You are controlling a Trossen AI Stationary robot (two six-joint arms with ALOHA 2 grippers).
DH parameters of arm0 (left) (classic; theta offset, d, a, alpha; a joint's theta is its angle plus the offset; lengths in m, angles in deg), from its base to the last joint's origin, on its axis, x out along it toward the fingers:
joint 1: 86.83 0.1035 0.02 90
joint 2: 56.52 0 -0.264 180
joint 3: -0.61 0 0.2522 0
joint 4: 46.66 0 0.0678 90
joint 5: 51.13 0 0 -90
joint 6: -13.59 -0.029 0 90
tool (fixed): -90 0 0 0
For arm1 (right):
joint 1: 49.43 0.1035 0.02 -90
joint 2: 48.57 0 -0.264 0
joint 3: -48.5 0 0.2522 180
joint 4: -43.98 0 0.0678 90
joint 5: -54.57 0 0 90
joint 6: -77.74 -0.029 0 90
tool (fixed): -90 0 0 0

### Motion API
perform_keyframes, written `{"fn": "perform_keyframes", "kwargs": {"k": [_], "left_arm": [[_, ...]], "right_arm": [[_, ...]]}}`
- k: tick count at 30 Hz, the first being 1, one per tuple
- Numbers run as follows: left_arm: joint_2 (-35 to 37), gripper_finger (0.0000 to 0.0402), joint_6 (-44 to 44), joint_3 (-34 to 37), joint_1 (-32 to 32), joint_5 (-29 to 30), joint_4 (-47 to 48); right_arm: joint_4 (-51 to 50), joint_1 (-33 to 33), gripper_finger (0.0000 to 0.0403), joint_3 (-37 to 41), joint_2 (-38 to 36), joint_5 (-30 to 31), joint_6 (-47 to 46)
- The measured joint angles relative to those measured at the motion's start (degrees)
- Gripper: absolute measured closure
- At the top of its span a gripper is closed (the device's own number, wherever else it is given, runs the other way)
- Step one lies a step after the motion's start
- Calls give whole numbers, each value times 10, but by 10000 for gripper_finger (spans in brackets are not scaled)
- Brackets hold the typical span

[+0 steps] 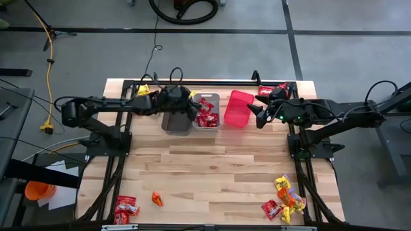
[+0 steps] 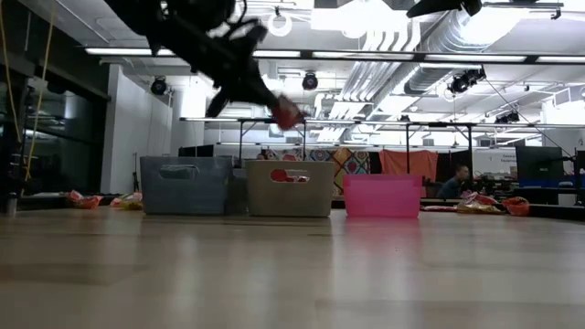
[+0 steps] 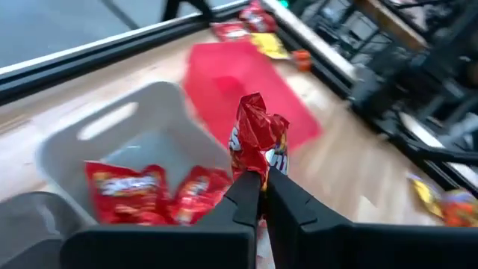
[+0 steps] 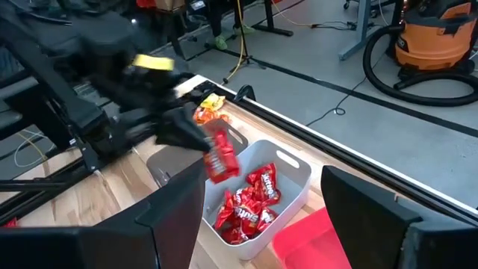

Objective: Sort candy
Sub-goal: Put the bottom left red candy into the gray bin, then put the bottom right red candy into the gray bin

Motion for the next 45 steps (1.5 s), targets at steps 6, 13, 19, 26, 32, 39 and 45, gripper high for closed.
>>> {"fn": "perform_keyframes", "kwargs": {"k": [6, 13, 19, 26, 32, 39, 45], "left_arm": [[-15, 335, 7, 0, 25, -1, 2], [-9, 212, 43, -11, 20, -34, -5], [14, 164, 72, -51, 2, -177, -10], [100, 161, 69, -42, -86, -142, -8], [183, 161, 63, 3, -203, -32, -9], [249, 161, 70, 68, -327, 57, -4], [273, 161, 112, 106, -400, 51, 57]], "right_arm": [[0, 0, 139, 0, 0, 0, 0], [-1, 0, 139, 0, 0, -1, 0], [-2, 0, 139, 0, 0, -19, 0], [-2, 0, 139, 0, 1, -30, -1], [-2, 2, 139, 0, 2, -37, -21], [-2, 7, 139, 0, 15, -56, -52], [-3, 7, 139, 0, 31, -87, -94]]}}
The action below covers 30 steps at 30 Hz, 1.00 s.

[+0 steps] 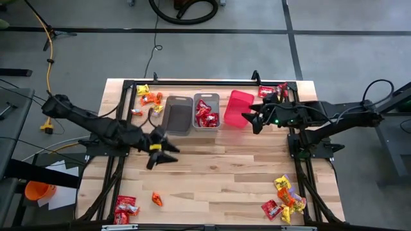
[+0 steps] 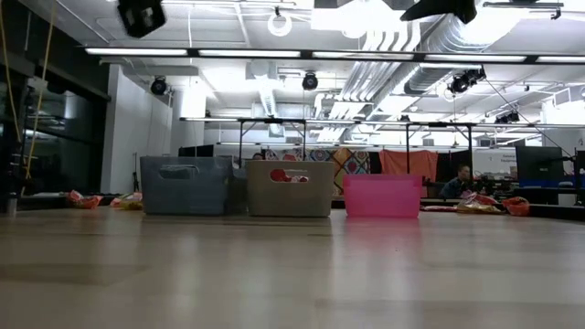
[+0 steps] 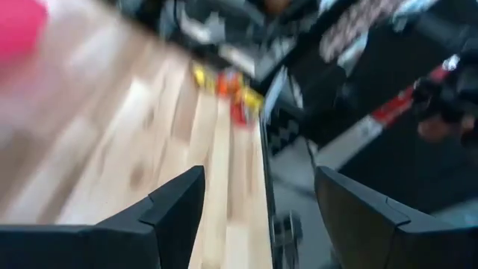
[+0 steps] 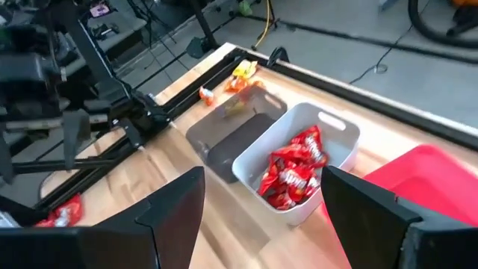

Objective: Sort candy
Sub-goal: Put the bottom right red candy into the gray bin

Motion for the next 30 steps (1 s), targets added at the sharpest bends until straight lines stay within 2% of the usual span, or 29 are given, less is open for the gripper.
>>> {"fn": "perform_keyframes", "kwargs": {"k": [5, 10, 22, 26, 30], "left_arm": [[-5, 161, 16, 2, -36, -6, 77], [-11, 161, 15, 2, -41, -1, 93], [-14, 161, 52, 2, -40, 110, 94], [-14, 161, 67, 2, -40, 116, 94], [-14, 161, 83, 2, -40, 117, 94]], "right_arm": [[-3, 1, 139, 0, 8, -40, -29], [-9, 19, 139, 0, 9, -80, -36], [-123, 107, 139, 0, 9, -109, -94], [-156, 145, 139, 0, 11, -125, -162], [-157, 206, 139, 0, 40, -199, -252]]}}
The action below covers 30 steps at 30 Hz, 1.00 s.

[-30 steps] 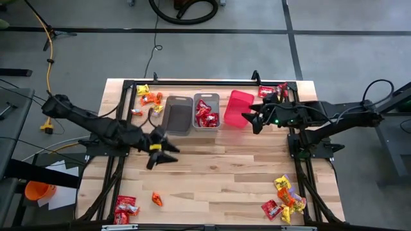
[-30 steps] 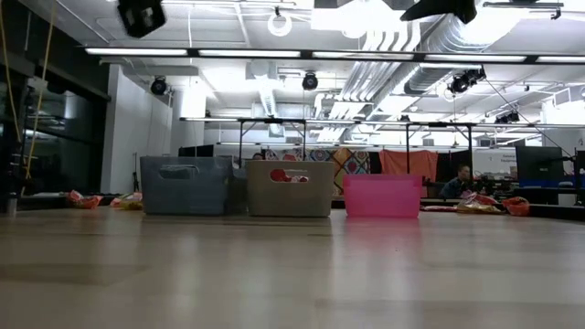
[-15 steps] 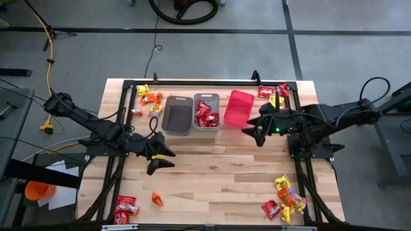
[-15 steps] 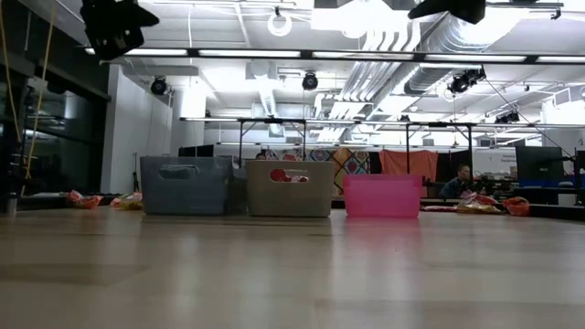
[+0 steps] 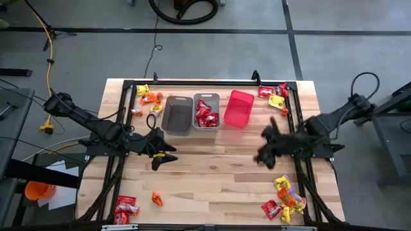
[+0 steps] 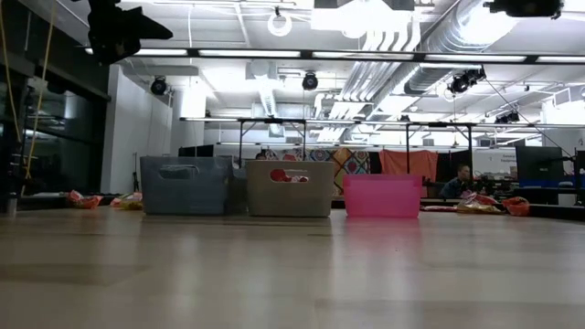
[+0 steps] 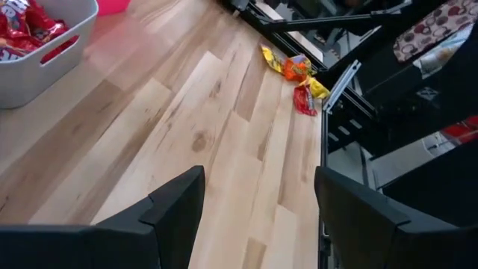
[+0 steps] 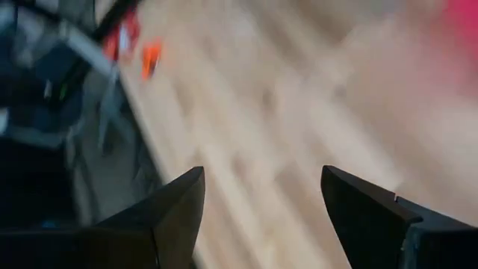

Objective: Sort candy
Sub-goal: Put the bottom right red candy into the gray bin

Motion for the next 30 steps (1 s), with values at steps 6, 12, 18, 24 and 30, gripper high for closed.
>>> {"fn": "perform_keyframes", "kwargs": {"k": [6, 12, 18, 24, 30], "left_arm": [[0, 161, 9, 0, 0, 10, 1], [0, 161, 9, 0, 0, 31, 1], [0, 161, 9, 0, 0, 32, 16], [0, 161, 9, 0, 0, 32, 28], [0, 161, 9, 0, 0, 32, 32]], "right_arm": [[-2, 118, 139, 0, 108, -50, -109], [-2, 181, 139, 0, 246, -124, -210], [12, 200, 139, 0, 360, -239, -244], [23, 206, 139, 0, 434, -283, -245], [27, 206, 149, -2, 455, -285, -243]]}}
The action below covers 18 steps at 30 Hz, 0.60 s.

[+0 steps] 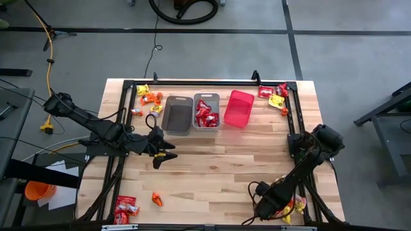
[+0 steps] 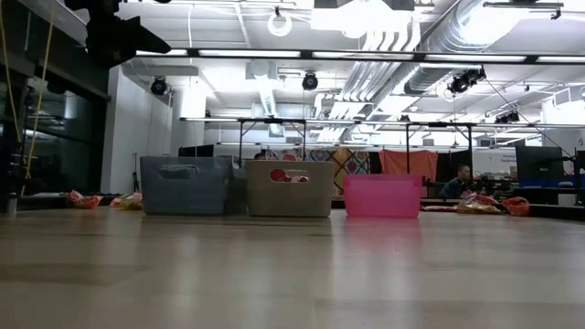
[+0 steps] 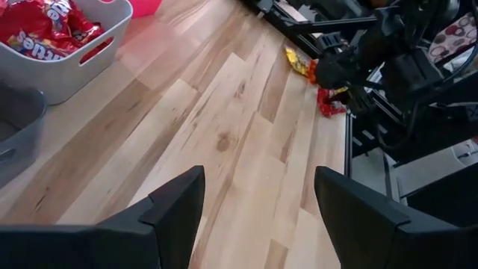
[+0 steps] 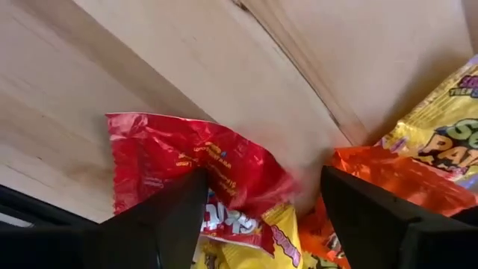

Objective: Sort candy
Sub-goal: Put the bottom right red candy into the gray bin

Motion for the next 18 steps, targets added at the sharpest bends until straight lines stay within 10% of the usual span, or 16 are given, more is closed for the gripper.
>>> {"fn": "perform_keyframes", "kwargs": {"k": [9, 18], "left_arm": [[0, 161, 0, 0, 0, 0, 23], [0, 161, 0, 0, 0, -2, 26]], "right_arm": [[-8, 0, 380, -5, -5, 35, 26], [-145, -69, 393, -68, -134, 233, 133]]}}
